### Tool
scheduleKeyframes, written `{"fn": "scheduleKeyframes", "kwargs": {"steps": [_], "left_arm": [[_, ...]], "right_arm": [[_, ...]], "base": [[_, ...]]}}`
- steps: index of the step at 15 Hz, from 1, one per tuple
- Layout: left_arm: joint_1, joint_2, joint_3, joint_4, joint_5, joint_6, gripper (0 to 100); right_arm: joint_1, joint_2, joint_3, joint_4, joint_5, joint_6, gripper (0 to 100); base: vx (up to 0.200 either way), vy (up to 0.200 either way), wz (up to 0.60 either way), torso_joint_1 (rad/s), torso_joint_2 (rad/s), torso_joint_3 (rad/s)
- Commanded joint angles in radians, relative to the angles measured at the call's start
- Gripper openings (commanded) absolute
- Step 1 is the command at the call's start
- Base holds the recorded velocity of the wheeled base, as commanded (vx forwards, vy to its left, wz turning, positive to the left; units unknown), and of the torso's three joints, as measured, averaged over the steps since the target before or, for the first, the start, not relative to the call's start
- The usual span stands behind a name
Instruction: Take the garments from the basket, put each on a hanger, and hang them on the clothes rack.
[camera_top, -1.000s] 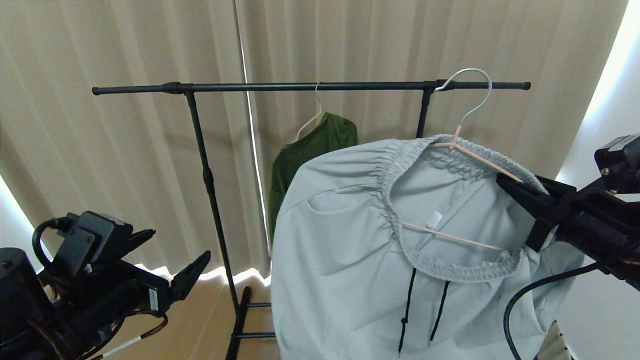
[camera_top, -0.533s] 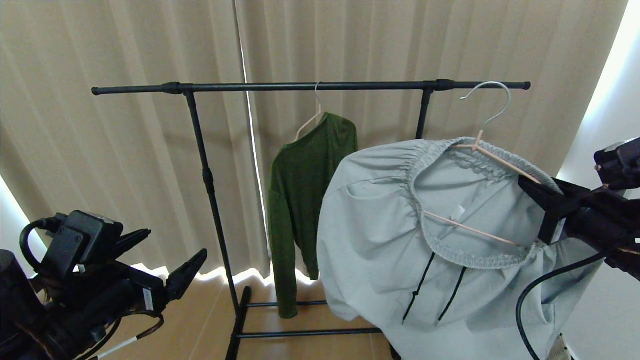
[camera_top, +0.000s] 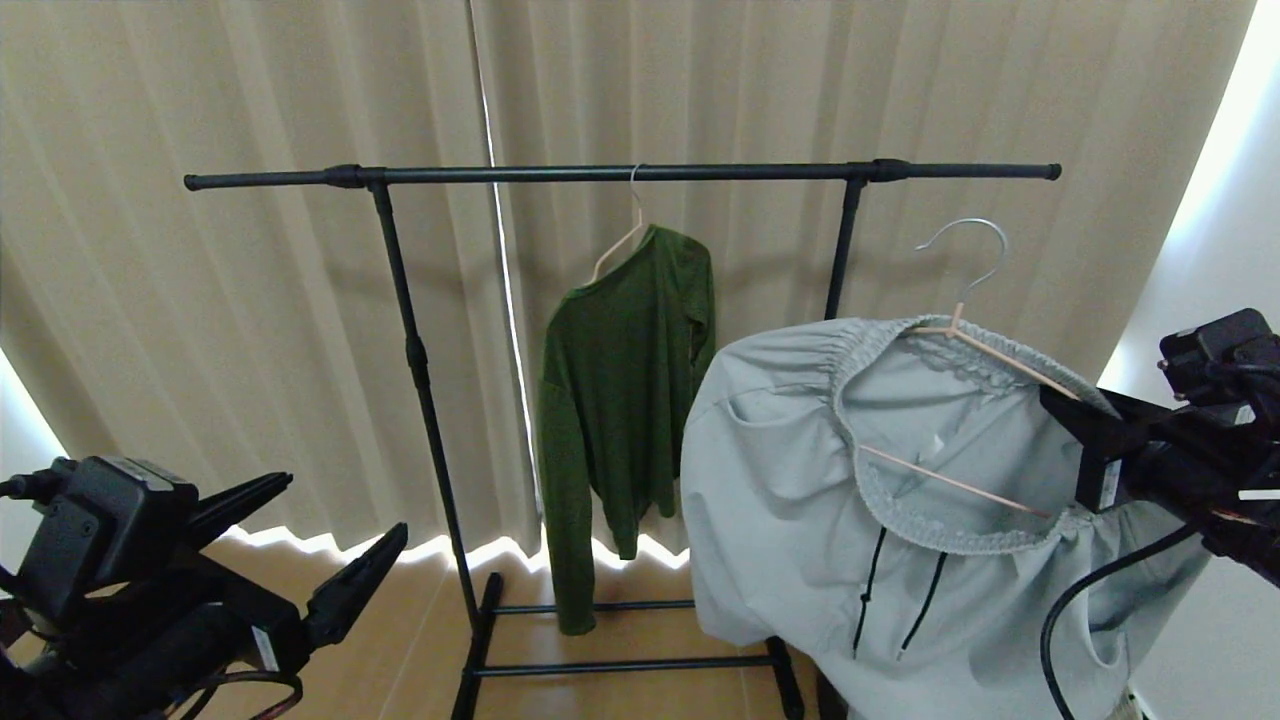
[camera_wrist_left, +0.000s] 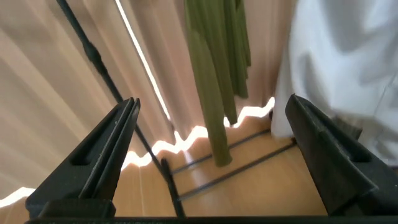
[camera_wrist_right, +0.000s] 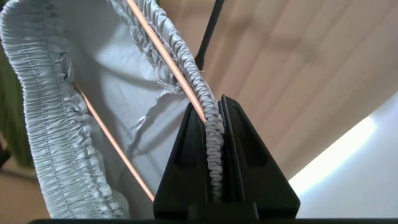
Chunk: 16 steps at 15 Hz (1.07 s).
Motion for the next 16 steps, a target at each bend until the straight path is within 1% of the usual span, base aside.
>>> {"fn": "scheduleKeyframes", "kwargs": {"steps": [1,2,5,6,8,9,10,14,16], "left_arm": [[-0.003,-0.022,-0.001,0.0,0.0,0.002,100],[-0.003,-0.033,-0.002,0.0,0.0,-0.001,100],[0.005,-0.04,-0.004,0.0,0.0,-0.005,100],[0.003,-0.042,-0.004,0.002,-0.022,-0.005,100],[0.008,-0.034,-0.013,0.002,-0.025,-0.016,100],[0.009,-0.036,-0.027,0.003,-0.026,-0.045,100],[0.009,-0.036,-0.028,0.002,-0.025,-0.045,100],[0.011,-0.053,-0.024,0.002,-0.025,-0.045,100],[0.011,-0.053,-0.019,0.003,-0.026,-0.044,100]], "right_arm": [[0.01,0.024,0.013,-0.005,-0.048,0.001,0],[0.019,0.027,0.018,-0.006,-0.071,0.004,0],[0.019,0.036,0.015,-0.008,-0.069,0.012,0],[0.013,0.035,0.008,-0.009,-0.077,0.064,0],[0.011,0.033,-0.008,-0.009,-0.08,0.063,0],[0.008,0.035,-0.03,-0.008,-0.078,0.063,0],[0.008,0.038,-0.031,-0.006,-0.077,0.063,0],[0.007,0.032,-0.034,-0.006,-0.08,0.06,0],[-0.018,0.038,-0.034,-0.008,-0.08,0.06,0]], "base": [[0.0,0.0,0.0,0.0,0.0,0.0],[0.0,0.0,0.0,0.0,0.0,0.0],[0.0,0.0,0.0,0.0,0.0,0.0],[0.0,0.0,0.0,0.0,0.0,0.0],[0.0,0.0,0.0,0.0,0.0,0.0],[0.0,0.0,0.0,0.0,0.0,0.0],[0.0,0.0,0.0,0.0,0.0,0.0],[0.2,0.0,0.0,0.004,0.0,0.002],[0.2,0.0,0.0,-0.012,0.0,0.007]]}}
